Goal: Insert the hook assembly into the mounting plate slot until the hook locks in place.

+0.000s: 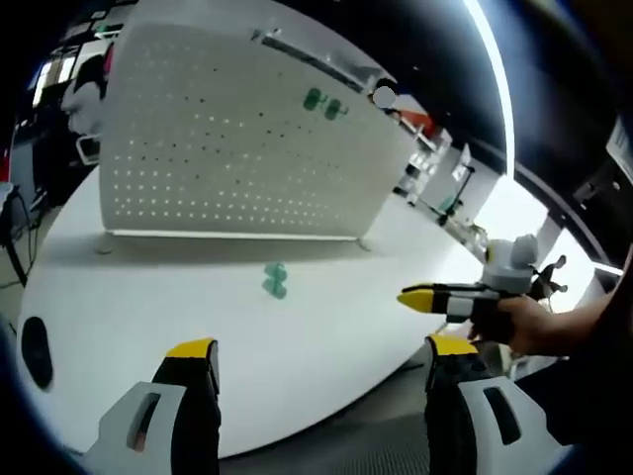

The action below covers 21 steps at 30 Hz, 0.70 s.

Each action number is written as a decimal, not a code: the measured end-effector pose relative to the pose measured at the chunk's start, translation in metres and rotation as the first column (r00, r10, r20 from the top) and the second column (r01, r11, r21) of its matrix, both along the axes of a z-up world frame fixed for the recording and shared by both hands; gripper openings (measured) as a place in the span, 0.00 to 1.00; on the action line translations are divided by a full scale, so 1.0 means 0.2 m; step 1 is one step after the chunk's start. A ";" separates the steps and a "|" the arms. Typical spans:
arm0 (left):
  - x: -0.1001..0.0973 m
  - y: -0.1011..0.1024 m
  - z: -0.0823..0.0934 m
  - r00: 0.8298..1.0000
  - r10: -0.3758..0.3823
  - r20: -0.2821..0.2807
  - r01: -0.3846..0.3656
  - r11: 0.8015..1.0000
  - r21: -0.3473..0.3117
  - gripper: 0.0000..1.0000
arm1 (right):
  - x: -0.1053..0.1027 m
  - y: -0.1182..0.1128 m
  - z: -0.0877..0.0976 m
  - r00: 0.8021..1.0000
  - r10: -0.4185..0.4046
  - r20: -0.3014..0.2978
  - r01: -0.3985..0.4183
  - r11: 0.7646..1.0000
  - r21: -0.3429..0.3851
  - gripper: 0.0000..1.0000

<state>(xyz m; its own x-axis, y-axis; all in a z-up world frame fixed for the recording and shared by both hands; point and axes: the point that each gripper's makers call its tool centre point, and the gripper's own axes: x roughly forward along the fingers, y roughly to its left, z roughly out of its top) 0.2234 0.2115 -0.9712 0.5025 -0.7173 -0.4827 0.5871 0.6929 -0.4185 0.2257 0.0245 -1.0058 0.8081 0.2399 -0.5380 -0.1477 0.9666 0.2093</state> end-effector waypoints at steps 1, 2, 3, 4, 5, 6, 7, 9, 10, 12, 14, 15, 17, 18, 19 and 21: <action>0.00 0.00 -0.01 1.000 0.001 -0.002 -0.001 1.000 0.004 0.86 | 0.00 0.01 0.00 1.000 0.007 -0.001 -0.007 1.000 -0.003 0.24; 0.00 0.01 -0.01 1.000 0.003 -0.004 -0.003 1.000 0.004 0.86 | 0.01 0.02 -0.01 1.000 0.017 -0.003 -0.017 1.000 -0.004 0.24; 0.00 0.01 -0.01 1.000 0.004 -0.005 -0.004 1.000 0.004 0.86 | 0.01 0.03 -0.01 1.000 0.025 -0.004 -0.025 1.000 -0.005 0.24; 0.00 0.01 -0.01 1.000 0.006 -0.007 -0.006 1.000 0.004 0.86 | 0.02 0.05 -0.02 0.999 0.034 -0.005 -0.034 0.999 -0.006 0.24; 0.01 0.02 -0.01 1.000 0.007 -0.008 -0.007 1.000 0.006 0.86 | 0.02 0.06 -0.03 0.999 0.043 -0.005 -0.043 0.999 -0.009 0.24; 0.01 0.02 -0.02 1.000 0.009 -0.009 -0.009 1.000 0.007 0.86 | 0.04 0.08 -0.04 0.998 0.056 -0.004 -0.056 0.998 -0.010 0.24; 0.01 0.02 -0.02 1.000 0.011 -0.009 -0.011 1.000 0.009 0.86 | 0.04 0.09 -0.05 0.998 0.064 -0.005 -0.064 0.998 -0.005 0.24; 0.03 0.03 -0.02 1.000 0.015 -0.012 -0.015 1.000 0.009 0.86 | 0.06 0.12 -0.08 0.996 0.083 -0.013 -0.083 0.997 0.003 0.24; 0.04 0.03 -0.02 1.000 0.017 -0.013 -0.017 1.000 0.010 0.86 | 0.08 0.14 -0.08 0.996 0.089 -0.013 -0.089 0.996 0.003 0.24; 0.05 0.04 -0.02 1.000 0.018 -0.013 -0.018 1.000 0.013 0.86 | 0.10 0.17 -0.11 0.994 0.111 -0.018 -0.111 0.994 0.000 0.24; 0.06 0.04 -0.03 1.000 0.022 -0.015 -0.022 1.000 0.013 0.86 | 0.14 0.19 -0.13 0.992 0.126 -0.023 -0.126 0.992 0.001 0.23; 0.07 0.05 -0.03 1.000 0.025 -0.017 -0.025 1.000 0.012 0.86 | 0.15 0.20 -0.13 0.991 0.133 -0.023 -0.133 0.991 0.002 0.23; 0.08 0.05 -0.04 0.999 0.029 -0.021 -0.028 0.999 0.014 0.86 | 0.19 0.22 -0.15 0.988 0.149 -0.029 -0.149 0.989 0.001 0.23; 0.09 0.05 -0.04 0.999 0.029 -0.023 -0.029 0.999 0.016 0.86 | 0.21 0.23 -0.16 0.988 0.154 -0.031 -0.154 0.988 -0.002 0.23; 0.09 0.06 -0.04 0.999 0.029 -0.025 -0.029 0.999 0.018 0.86 | 0.24 0.24 -0.17 0.986 0.164 -0.031 -0.165 0.986 -0.005 0.23; 0.10 0.06 -0.05 0.999 0.032 -0.028 -0.031 0.999 0.019 0.85 | 0.27 0.25 -0.19 0.984 0.176 -0.033 -0.176 0.984 -0.007 0.23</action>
<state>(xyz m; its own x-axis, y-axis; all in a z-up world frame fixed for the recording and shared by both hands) 0.2442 0.2238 -0.9806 0.5106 -0.6922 -0.5100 0.5528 0.7187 -0.4219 0.2803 0.0742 -1.0432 0.7357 0.3719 -0.5660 -0.3092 0.9280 0.2077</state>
